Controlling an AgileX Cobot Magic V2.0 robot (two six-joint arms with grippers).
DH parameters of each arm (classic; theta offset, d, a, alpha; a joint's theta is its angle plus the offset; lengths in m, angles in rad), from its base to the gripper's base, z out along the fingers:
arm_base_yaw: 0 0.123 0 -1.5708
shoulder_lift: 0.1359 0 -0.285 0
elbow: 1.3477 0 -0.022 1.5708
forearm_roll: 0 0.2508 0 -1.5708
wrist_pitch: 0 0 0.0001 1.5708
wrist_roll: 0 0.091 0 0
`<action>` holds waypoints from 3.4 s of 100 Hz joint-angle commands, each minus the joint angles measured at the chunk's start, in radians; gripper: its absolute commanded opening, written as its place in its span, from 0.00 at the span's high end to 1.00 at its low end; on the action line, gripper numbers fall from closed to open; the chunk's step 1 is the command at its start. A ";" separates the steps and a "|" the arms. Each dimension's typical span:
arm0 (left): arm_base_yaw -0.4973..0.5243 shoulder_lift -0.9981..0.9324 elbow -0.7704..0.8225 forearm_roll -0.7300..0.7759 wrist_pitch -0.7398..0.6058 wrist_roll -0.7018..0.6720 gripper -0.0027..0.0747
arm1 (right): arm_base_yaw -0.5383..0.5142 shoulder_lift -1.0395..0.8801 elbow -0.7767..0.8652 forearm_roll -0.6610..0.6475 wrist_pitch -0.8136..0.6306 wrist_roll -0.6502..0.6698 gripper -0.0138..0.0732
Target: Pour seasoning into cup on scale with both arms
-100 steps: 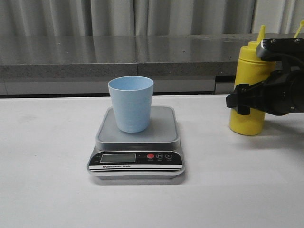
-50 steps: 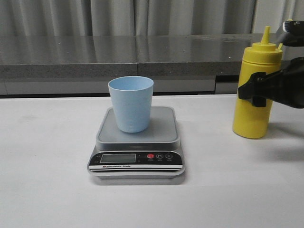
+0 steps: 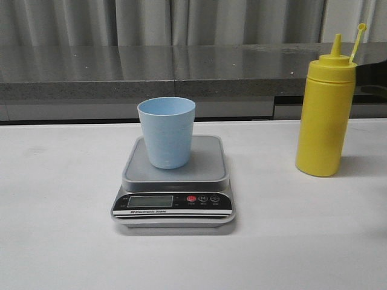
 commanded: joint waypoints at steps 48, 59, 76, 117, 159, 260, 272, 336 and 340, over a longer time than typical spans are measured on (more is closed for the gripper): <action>0.004 0.010 -0.025 -0.008 -0.077 -0.010 0.99 | -0.005 -0.439 0.081 0.079 0.025 -0.009 0.92; 0.004 0.010 -0.025 -0.008 -0.077 -0.010 0.99 | -0.005 -0.500 0.081 0.078 0.026 -0.009 0.92; 0.004 0.010 -0.025 -0.008 -0.077 -0.010 0.99 | -0.005 -0.541 0.081 0.069 0.026 -0.009 0.92; 0.004 0.010 -0.025 -0.008 -0.077 -0.010 0.99 | -0.029 -0.779 0.081 0.066 0.110 -0.009 0.92; 0.004 0.010 -0.025 -0.008 -0.077 -0.010 0.99 | -0.141 -1.052 0.158 0.025 0.479 -0.009 0.92; 0.004 0.010 -0.025 -0.008 -0.077 -0.010 0.99 | -0.142 -1.395 0.421 0.029 0.666 0.019 0.92; 0.004 0.010 -0.025 -0.008 -0.077 -0.010 0.99 | -0.142 -1.395 0.421 0.029 0.668 0.019 0.92; 0.004 0.010 -0.025 -0.006 -0.077 -0.010 0.99 | -0.142 -1.395 0.421 0.029 0.668 0.019 0.92; 0.004 0.010 -0.025 0.000 -0.077 -0.010 0.99 | -0.142 -1.395 0.421 0.029 0.668 0.019 0.92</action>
